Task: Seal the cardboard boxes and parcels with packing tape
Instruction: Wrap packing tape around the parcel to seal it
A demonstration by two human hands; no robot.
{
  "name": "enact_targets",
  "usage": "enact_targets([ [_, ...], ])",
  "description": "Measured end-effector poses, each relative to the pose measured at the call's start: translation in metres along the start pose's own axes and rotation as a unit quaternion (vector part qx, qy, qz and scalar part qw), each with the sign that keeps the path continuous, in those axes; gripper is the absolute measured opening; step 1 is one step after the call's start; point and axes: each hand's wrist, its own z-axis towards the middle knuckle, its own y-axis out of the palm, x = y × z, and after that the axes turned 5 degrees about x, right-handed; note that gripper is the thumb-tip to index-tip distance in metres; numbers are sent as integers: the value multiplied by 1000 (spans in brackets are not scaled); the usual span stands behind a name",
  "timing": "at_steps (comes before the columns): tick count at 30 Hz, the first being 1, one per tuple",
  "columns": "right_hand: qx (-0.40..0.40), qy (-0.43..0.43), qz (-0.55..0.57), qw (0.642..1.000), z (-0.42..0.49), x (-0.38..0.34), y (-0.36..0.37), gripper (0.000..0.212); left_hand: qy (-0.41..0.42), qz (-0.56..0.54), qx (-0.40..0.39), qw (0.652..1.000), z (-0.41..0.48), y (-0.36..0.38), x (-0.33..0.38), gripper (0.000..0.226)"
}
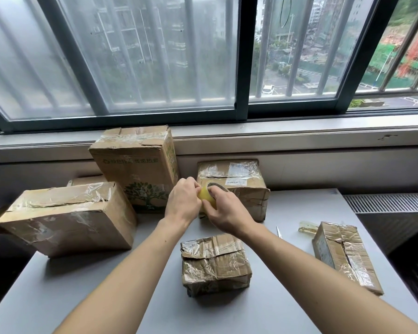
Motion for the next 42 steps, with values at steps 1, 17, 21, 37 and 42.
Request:
enact_targets([
  [1,2,7,-2,1000,1,-1,-1,15,17,9,9,1000,-1,0,2,11],
  [17,33,109,74,991,-6,-1,0,32,-55,-173,-29,983,1,6,-1,15],
  [21,46,194,135,971,3,0,-3,30,-49,-149,14,988,-2,5,7,13],
  [37,71,304,109,944,-31,58,-24,16,26,14,-230,973,4,43,-18,63],
  [42,96,334,114,931,-44,75,-30,15,106,157,-416,889,-37,92,-12,108],
])
